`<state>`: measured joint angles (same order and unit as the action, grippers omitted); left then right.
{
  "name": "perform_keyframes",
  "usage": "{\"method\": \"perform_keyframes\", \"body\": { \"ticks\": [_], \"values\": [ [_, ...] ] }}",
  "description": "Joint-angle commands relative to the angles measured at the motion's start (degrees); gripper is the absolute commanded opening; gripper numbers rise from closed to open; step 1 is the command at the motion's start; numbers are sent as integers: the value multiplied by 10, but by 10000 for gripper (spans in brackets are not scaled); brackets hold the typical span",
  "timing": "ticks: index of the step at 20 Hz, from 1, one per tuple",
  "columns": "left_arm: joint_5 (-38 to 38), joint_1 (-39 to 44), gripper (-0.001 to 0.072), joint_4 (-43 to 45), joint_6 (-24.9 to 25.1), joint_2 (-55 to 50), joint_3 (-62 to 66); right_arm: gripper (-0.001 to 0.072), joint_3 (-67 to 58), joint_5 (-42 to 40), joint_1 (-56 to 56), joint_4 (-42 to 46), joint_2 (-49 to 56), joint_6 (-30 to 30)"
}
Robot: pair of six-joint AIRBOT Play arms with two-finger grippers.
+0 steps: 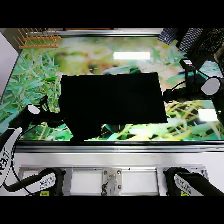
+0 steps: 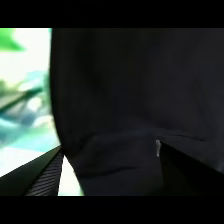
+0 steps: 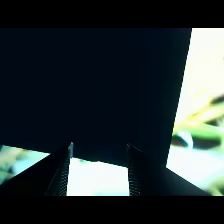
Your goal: Fold the clothes and pants, and hang the long-sleeved shirts on hangers.
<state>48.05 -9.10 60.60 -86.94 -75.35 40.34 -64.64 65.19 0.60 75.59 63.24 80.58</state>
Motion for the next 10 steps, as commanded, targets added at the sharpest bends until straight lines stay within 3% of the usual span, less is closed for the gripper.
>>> {"method": "perform_keyframes", "body": {
  "ticks": [1, 2, 3, 4, 5, 10],
  "values": [
    [-33, 47, 622, -7, -10, 0, 3, 366, 10, 16, 0, -4, -10, 0],
    [-38, 54, 610, -7, -16, 1, 4, 367, 12, 23, 1, -4, -11, 0],
    [-40, 60, 407, -7, -18, 0, 3, 367, 16, 31, 3, -3, -11, 0],
    [-40, 64, 150, -6, -18, 0, 3, 368, 21, 35, 9, -4, -11, 0],
    [-41, 64, 5, -6, -17, 1, 3, 368, 30, 39, 17, -4, -11, 0],
    [-19, 51, 8, -2, -8, 2, 3, 369, 139, 41, 124, -4, -11, 79]
  ]
}}
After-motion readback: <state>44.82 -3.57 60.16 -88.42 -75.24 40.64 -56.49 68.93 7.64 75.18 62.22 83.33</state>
